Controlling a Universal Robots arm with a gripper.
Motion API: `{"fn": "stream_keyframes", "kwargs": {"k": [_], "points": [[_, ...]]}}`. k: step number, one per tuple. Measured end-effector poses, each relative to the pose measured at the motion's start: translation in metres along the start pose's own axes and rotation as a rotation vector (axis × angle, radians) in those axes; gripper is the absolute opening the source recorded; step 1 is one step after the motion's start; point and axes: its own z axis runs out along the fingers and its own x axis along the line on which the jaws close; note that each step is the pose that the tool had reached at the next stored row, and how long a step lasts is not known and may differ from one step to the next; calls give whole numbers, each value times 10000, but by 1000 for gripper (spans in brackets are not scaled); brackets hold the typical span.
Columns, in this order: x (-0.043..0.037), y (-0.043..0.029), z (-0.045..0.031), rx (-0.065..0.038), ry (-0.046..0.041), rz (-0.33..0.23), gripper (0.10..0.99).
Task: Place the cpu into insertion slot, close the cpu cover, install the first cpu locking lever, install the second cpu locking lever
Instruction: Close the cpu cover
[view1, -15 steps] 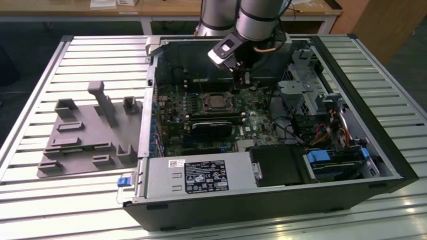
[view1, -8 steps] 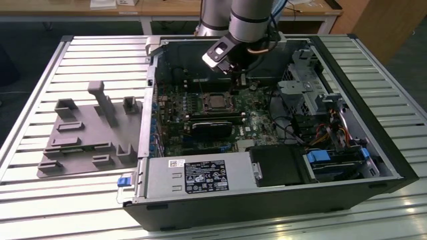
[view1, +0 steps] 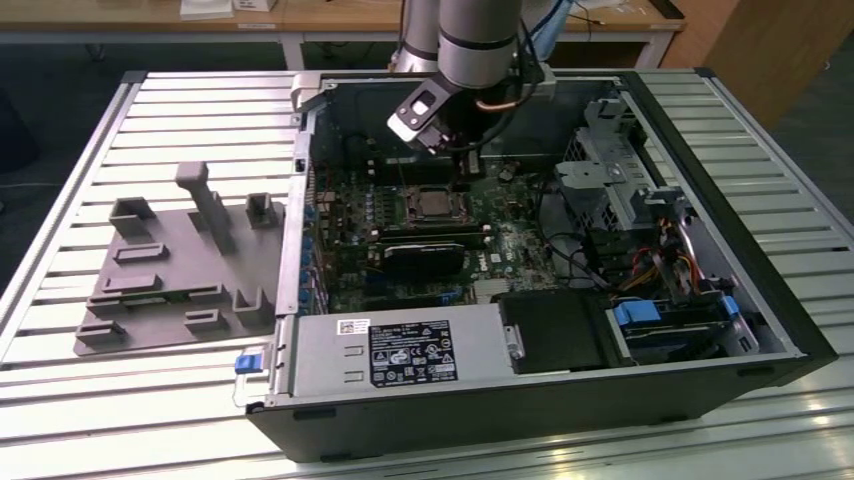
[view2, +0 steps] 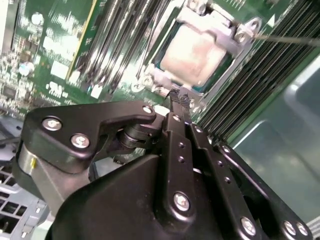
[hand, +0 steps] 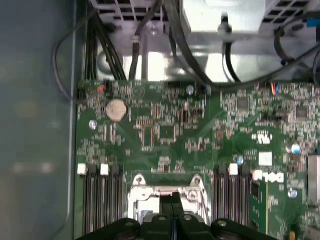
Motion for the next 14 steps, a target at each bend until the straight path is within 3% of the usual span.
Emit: {"fn": "stream_keyframes", "kwargs": {"k": [14], "points": [[-10,-298,79,-30,2,0,106]]}}
